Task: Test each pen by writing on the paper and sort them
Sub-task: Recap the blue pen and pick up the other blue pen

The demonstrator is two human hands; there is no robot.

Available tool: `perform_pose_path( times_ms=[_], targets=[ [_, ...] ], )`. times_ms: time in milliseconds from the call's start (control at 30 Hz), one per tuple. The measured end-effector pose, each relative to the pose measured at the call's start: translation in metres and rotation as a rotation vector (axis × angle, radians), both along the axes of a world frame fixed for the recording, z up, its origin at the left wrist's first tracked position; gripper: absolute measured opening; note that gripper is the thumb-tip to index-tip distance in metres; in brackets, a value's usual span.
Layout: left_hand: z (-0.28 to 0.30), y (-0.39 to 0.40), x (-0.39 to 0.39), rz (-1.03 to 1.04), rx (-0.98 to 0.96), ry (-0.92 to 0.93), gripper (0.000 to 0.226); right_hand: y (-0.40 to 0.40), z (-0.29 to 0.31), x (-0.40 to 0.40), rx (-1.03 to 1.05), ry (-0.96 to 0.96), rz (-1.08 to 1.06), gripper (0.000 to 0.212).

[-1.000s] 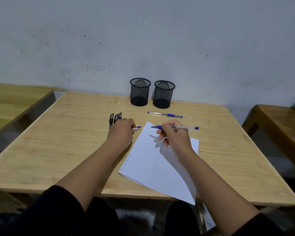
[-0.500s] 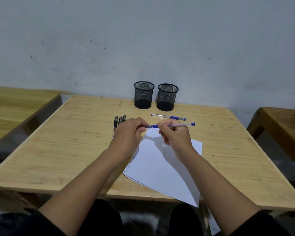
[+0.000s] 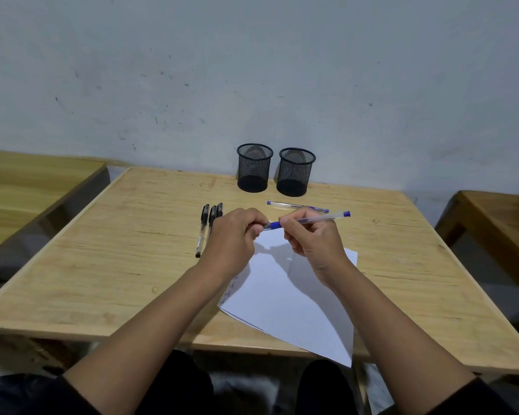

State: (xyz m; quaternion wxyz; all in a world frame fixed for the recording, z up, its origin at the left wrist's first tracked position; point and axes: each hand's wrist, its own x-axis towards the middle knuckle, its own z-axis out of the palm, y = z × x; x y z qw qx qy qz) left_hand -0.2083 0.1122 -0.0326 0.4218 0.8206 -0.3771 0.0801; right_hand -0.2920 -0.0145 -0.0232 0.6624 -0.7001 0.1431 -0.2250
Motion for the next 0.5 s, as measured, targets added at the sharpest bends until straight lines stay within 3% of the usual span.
perform_pose_path(
  times_ms=[200, 333, 433, 500],
  targets=[
    [0.003, -0.008, 0.005, 0.015, 0.050, 0.089, 0.019, -0.004, 0.003, 0.002, 0.099, -0.013, -0.020, 0.016],
    [0.015, -0.006, 0.021, 0.051, -0.073, 0.249, 0.023, -0.006, -0.001, -0.007, 0.226, -0.072, -0.048, 0.015],
    [0.021, -0.007, 0.036, 0.037, -0.259, 0.471, 0.030, 0.000, -0.012, -0.017, 0.127, 0.013, -0.082, 0.016],
    [0.022, -0.011, 0.037, 0.034, -0.301, 0.524, 0.031, 0.007, -0.019, -0.021, 0.054, 0.055, -0.094, 0.014]
  ],
)
